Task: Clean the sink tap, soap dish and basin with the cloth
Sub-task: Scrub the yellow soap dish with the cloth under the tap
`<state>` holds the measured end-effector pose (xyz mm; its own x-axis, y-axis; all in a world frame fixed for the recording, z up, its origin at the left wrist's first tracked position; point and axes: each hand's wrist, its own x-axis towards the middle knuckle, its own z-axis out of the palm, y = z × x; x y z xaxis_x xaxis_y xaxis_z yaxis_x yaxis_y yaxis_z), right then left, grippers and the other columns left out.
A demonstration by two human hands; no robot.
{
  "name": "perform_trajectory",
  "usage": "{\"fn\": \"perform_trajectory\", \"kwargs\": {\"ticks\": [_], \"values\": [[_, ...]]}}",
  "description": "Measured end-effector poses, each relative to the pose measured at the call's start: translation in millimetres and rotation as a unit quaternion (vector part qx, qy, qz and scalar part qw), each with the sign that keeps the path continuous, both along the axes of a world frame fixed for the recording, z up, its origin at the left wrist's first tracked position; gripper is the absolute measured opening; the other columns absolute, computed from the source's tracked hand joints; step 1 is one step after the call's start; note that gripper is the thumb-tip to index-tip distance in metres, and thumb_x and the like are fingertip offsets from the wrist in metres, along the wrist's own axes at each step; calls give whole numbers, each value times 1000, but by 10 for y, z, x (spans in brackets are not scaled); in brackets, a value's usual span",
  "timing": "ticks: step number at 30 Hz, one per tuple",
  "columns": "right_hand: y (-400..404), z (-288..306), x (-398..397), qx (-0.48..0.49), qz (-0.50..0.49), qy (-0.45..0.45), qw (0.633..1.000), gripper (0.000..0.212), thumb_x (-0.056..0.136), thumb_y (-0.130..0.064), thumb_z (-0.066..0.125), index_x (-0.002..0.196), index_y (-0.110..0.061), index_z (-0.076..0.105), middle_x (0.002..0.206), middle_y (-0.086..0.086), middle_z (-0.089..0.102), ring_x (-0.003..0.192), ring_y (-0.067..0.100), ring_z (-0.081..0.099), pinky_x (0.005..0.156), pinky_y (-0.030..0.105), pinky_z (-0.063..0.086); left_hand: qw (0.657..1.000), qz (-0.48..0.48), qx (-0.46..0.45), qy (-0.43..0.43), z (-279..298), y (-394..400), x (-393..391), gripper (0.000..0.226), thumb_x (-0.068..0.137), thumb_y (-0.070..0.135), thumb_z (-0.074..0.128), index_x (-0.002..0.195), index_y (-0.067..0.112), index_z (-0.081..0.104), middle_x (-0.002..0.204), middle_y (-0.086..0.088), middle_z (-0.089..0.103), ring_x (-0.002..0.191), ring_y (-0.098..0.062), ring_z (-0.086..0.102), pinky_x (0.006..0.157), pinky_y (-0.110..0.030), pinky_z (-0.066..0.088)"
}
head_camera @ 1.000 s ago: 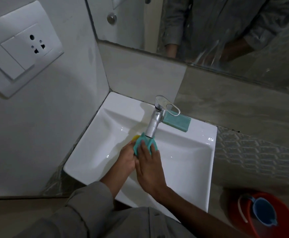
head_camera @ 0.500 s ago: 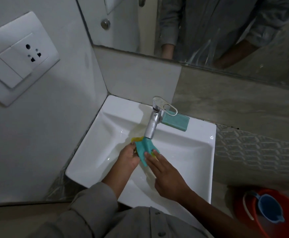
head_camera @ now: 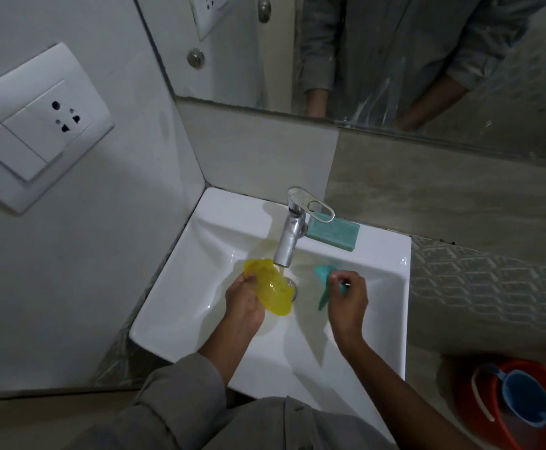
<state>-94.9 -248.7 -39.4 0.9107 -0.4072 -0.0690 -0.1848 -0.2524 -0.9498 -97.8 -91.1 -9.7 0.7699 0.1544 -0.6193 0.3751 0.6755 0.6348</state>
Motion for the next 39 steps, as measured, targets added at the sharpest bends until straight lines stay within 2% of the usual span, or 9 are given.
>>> {"fn": "perform_trajectory", "kwargs": {"ticks": [3, 7, 11, 16, 21, 27, 30, 35, 39], "values": [[275, -49, -255, -29, 185, -18, 982, 14, 87, -1, 61, 82, -14, 59, 87, 4, 54, 83, 1, 49, 76, 12, 40, 999, 30, 13, 31, -5, -68, 92, 23, 98, 0, 31, 88, 4, 51, 79, -15, 43, 63, -24, 49, 59, -30, 45], [384, -123, -192, 71, 167, 62, 981, 8, 92, 2, 52, 87, -5, 53, 93, 15, 53, 87, 20, 50, 81, 36, 44, 997, 77, 15, 12, -44, -144, 121, 34, 101, 4, 35, 130, -8, 45, 108, -29, 50, 85, -37, 52, 74, -45, 48], [411, -44, -181, 84, 235, 51, 967, 20, 88, 0, 57, 97, -18, 52, 81, 0, 46, 75, 10, 46, 69, 21, 41, 994, 108, 5, -1, -82, 20, 139, 31, 103, 14, 30, 122, 0, 50, 97, -20, 59, 79, -30, 59, 69, -37, 53], [294, -18, -27, 209, 159, 218, 940, 20, 98, -26, 50, 118, -22, 49, 96, 4, 56, 82, 15, 56, 69, 27, 47, 995, 79, 1, 58, -176, 54, 105, 31, 102, 15, 40, 125, -2, 52, 100, -19, 64, 79, -27, 63, 68, -39, 49], [49, 111, 4, 225, 222, 275, 908, 17, 86, -25, 68, 89, -9, 69, 82, 12, 68, 68, 19, 62, 63, 27, 51, 995, -36, -49, 83, -205, 136, 40, 31, 101, 22, 38, 118, 3, 55, 93, -19, 64, 71, -28, 67, 64, -36, 55], [122, 254, -3, 129, 197, 173, 956, 12, 81, -17, 73, 74, -17, 64, 80, 5, 63, 70, 17, 59, 65, 26, 51, 980, -124, 108, 113, -246, -70, 43, 29, 99, 35, 45, 108, 15, 65, 95, -10, 69, 80, -26, 65, 71, -38, 53], [204, 277, -42, -83, 205, 69, 973, 24, 79, -17, 74, 72, -30, 55, 87, -4, 52, 75, 3, 52, 64, 6, 39, 984, -163, 20, 72, -238, -33, 62, 58, 91, 66, 36, 94, 24, 75, 89, -7, 74, 80, -22, 71, 73, -42, 56], [334, 250, -214, -52, 410, 9, 911, 21, 79, -7, 72, 95, -18, 65, 97, 1, 53, 91, 11, 53, 82, 11, 40, 983, -174, -52, 31, -235, -47, 47, 60, 71, 65, 58, 103, 16, 70, 79, -8, 72, 71, -19, 71, 64, -29, 58], [219, 316, -168, -7, 213, -33, 976, 30, 82, 0, 65, 101, -21, 59, 100, -4, 58, 97, 10, 58, 83, 15, 46, 971, -183, -149, 36, -291, 61, 14, 73, 86, 69, 41, 118, 9, 67, 113, -19, 68, 100, -32, 68, 89, -43, 52]]}}
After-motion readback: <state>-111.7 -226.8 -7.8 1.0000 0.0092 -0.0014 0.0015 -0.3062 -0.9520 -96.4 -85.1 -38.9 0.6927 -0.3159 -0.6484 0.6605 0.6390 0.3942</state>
